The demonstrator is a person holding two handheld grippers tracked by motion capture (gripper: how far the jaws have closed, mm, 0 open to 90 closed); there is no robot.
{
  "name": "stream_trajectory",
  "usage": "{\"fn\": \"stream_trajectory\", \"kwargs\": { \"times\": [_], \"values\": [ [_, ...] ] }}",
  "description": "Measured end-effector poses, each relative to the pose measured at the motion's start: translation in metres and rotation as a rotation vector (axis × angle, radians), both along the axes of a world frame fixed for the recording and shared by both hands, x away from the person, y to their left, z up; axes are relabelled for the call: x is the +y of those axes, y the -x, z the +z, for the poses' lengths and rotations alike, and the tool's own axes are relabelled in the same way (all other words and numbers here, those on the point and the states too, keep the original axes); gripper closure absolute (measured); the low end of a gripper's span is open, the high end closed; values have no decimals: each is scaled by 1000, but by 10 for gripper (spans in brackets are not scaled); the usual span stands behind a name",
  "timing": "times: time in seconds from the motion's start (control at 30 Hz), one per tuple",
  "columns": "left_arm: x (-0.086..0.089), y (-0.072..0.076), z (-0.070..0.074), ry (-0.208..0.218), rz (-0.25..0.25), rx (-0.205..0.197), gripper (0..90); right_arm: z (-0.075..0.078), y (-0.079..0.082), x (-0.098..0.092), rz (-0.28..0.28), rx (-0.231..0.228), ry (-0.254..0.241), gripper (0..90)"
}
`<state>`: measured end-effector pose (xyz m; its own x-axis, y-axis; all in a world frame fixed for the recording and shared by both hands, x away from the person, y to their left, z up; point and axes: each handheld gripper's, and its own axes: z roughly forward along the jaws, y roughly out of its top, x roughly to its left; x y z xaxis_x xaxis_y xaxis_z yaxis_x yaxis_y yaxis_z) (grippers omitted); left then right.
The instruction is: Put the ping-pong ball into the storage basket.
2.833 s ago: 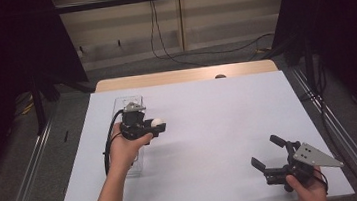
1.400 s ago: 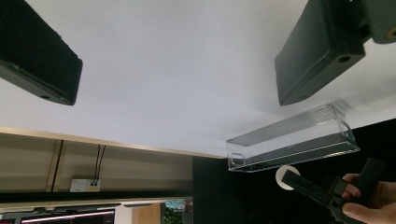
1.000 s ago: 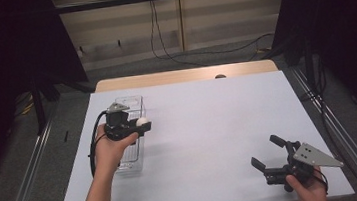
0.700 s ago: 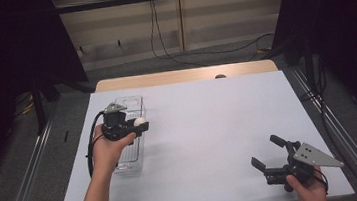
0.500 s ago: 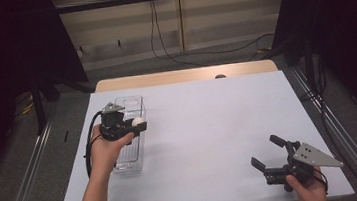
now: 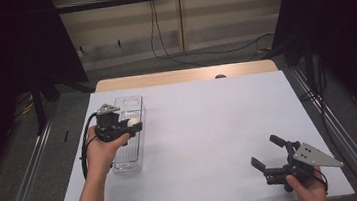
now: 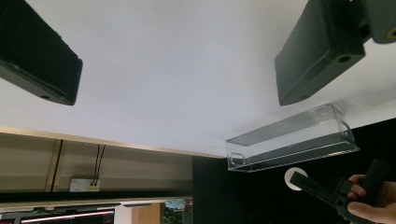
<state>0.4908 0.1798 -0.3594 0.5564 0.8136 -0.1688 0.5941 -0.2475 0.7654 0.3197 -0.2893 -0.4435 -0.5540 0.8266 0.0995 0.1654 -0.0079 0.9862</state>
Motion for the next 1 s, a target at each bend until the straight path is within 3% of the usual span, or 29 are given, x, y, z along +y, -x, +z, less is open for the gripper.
{"fn": "stream_trajectory", "kwargs": {
  "times": [0.07,0.13,0.2,0.23,0.3,0.4,0.5,0.57,1.0],
  "values": [
    [4,-1,1,-34,-20,0,512,0,0,0,0,1,0,4],
    [3,0,-1,1,14,1,512,0,0,0,0,1,0,4],
    [8,-1,-1,-41,-13,-1,512,0,0,0,1,2,1,4],
    [8,0,-1,-43,-1,-1,512,0,0,0,1,0,2,4],
    [7,0,-3,-17,15,-3,512,0,0,0,1,0,2,4],
    [8,0,-3,-11,26,-5,512,0,0,0,1,0,2,4],
    [11,0,-3,-32,19,-3,512,0,0,0,0,0,-2,4],
    [12,-1,-4,-17,27,-5,511,0,0,0,-4,1,-6,4],
    [20,-1,-9,-42,45,-1,512,0,-1,1,-6,0,-6,4]
  ]
}}
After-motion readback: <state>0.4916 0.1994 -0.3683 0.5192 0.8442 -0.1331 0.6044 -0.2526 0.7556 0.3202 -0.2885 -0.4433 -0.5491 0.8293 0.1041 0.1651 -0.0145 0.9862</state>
